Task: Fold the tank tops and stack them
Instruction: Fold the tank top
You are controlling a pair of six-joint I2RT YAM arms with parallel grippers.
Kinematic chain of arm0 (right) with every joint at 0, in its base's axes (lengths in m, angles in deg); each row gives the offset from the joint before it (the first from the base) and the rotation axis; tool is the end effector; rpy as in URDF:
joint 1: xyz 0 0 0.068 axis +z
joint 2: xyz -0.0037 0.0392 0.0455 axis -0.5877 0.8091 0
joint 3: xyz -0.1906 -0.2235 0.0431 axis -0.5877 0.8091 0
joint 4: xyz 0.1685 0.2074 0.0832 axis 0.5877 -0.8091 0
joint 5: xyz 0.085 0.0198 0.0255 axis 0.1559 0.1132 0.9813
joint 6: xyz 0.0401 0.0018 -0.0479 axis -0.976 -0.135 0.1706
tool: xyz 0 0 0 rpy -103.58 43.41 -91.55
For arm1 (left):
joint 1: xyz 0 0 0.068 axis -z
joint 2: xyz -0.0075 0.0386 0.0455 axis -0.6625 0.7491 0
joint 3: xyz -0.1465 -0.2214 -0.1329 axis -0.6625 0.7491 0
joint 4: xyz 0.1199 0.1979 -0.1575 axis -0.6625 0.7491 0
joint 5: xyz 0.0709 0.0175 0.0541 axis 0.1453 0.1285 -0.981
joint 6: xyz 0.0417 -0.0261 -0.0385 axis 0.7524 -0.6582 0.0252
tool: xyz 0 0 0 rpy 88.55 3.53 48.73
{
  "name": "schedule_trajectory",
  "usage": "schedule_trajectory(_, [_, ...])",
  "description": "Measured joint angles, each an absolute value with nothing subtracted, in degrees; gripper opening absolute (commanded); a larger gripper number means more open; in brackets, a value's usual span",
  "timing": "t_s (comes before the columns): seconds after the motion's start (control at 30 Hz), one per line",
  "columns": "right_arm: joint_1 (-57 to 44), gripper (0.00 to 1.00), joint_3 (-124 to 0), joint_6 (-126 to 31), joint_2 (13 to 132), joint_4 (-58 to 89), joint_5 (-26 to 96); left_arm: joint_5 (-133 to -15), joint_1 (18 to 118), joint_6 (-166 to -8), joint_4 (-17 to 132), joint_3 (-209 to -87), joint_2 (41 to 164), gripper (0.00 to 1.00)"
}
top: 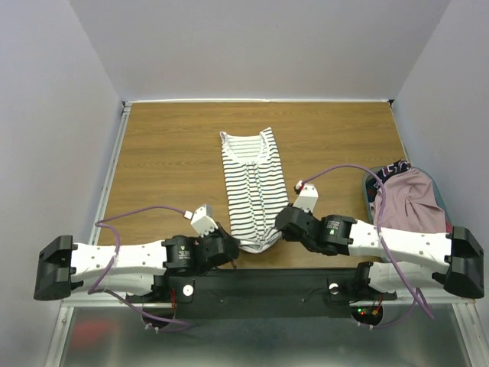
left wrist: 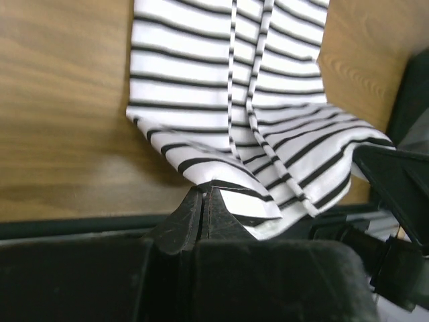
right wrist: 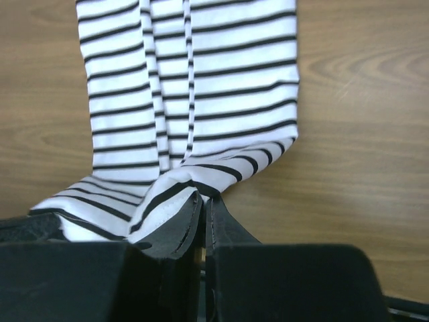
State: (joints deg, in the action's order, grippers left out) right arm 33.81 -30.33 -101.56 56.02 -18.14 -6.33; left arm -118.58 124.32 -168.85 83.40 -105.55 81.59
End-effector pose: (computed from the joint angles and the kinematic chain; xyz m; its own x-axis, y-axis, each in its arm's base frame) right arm 0.1045 0.2067 0.2446 -0.7205 0.1414 -0.6789 -0.0764 0.9568 0.2804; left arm 0.0518 -0.1867 0.2097 -0.7462 -0.5336 -0.3980 -0.1386 0.7093 -0.6911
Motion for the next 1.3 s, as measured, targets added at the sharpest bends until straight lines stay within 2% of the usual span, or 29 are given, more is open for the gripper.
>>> schedule_trajectory(0.37, [27.2,0.04,-33.8,-90.1,61.7,-12.3,-10.8,-118.0,105.1,-148.2,70.1,-105.6,81.0,0.0])
schedule_trajectory(0.77, [14.5,0.01,-40.2,-76.4,69.9,-0.4,-9.1,-113.1,90.5,-131.2,58.2,-112.4,93.4,0.0])
schedule_trajectory(1.13, [6.5,0.02,-51.3,-70.5,84.6,6.8,-2.2,-106.6,79.8,-121.6,50.2,-121.0,105.5,0.0])
schedule_trajectory(1.17, [5.7,0.09,-52.1,-70.3,86.2,7.4,-1.5,-105.6,78.1,-120.9,49.0,-121.6,107.8,0.01])
schedule_trajectory(1.2, [4.6,0.16,-53.2,-70.1,88.5,7.8,-0.3,-104.9,77.4,-120.4,48.0,-121.9,108.9,0.07])
schedule_trajectory(1.23, [3.7,0.27,-54.2,-70.1,90.0,7.8,0.6,-103.6,76.0,-119.5,46.9,-122.6,111.2,0.18])
schedule_trajectory(1.27, [2.7,0.44,-55.4,-69.9,92.1,7.9,1.4,-102.9,75.1,-119.0,46.2,-123.3,112.9,0.23])
schedule_trajectory(1.3, [2.3,0.52,-56.1,-69.9,93.2,8.1,1.8,-101.4,74.0,-118.1,45.4,-124.7,115.7,0.34])
